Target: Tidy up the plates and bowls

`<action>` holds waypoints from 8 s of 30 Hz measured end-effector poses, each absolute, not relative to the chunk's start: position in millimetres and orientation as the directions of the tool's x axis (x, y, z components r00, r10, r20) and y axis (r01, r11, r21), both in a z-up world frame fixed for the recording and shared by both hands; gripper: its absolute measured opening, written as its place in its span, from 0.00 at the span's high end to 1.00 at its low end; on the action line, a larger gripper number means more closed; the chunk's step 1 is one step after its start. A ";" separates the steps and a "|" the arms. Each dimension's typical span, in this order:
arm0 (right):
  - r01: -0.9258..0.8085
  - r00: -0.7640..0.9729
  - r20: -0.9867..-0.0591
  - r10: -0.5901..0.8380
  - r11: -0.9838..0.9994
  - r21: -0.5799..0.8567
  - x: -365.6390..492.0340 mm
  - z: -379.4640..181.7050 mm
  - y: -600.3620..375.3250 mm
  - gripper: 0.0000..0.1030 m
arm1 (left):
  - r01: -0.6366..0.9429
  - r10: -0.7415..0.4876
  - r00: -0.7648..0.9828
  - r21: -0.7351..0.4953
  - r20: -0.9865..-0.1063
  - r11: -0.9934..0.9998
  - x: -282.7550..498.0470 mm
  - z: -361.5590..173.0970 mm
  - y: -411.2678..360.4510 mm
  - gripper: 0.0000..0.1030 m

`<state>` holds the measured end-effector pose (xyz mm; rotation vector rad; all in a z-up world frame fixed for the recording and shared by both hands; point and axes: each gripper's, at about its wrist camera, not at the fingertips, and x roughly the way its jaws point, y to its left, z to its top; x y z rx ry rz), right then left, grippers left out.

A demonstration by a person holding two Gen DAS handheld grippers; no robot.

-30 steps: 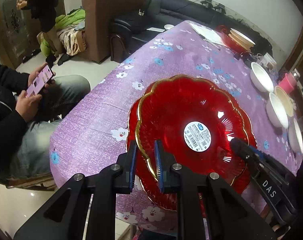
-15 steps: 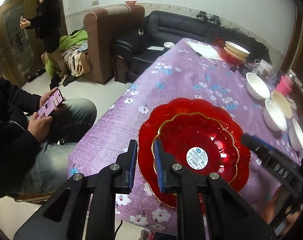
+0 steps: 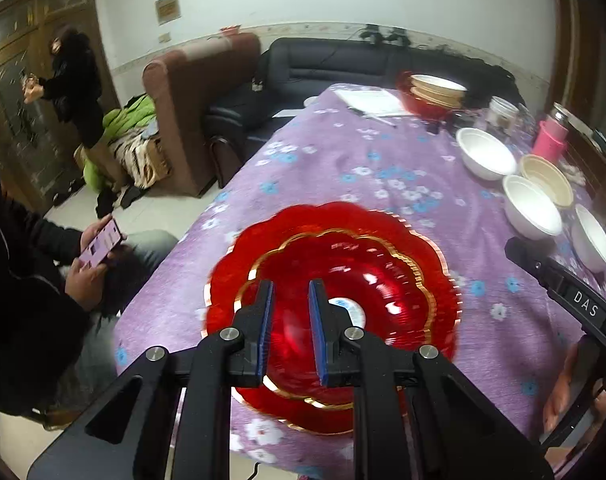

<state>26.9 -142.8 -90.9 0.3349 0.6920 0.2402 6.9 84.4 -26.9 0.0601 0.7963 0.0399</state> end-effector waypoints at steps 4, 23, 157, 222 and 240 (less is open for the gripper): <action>-0.062 0.771 -0.565 0.294 0.917 0.393 19.8 -93.7 -173.5 0.40 | 0.033 0.040 0.707 0.088 -0.707 0.996 7.1 -23.1 59.2 0.85; 0.098 0.880 -0.464 0.103 0.916 0.388 -36.3 -86.4 -306.4 0.28 | 0.281 -0.117 0.678 0.109 -0.725 0.953 31.0 -24.1 -94.6 0.74; 0.237 0.641 -0.645 0.415 0.692 0.682 109.1 -119.3 -348.0 0.88 | 0.088 -0.243 0.401 -0.227 -0.883 0.970 170.8 -64.8 -132.2 0.90; -0.158 0.678 -0.633 0.374 0.915 0.372 42.0 -79.4 -97.9 0.55 | -0.242 0.117 0.562 -0.028 -0.819 0.970 21.3 -52.8 136.6 0.84; 0.138 0.806 -0.575 0.139 0.901 0.411 -0.6 -83.2 -297.8 0.52 | 0.304 -0.216 0.423 -0.087 -0.880 0.949 47.1 -54.1 -100.6 0.60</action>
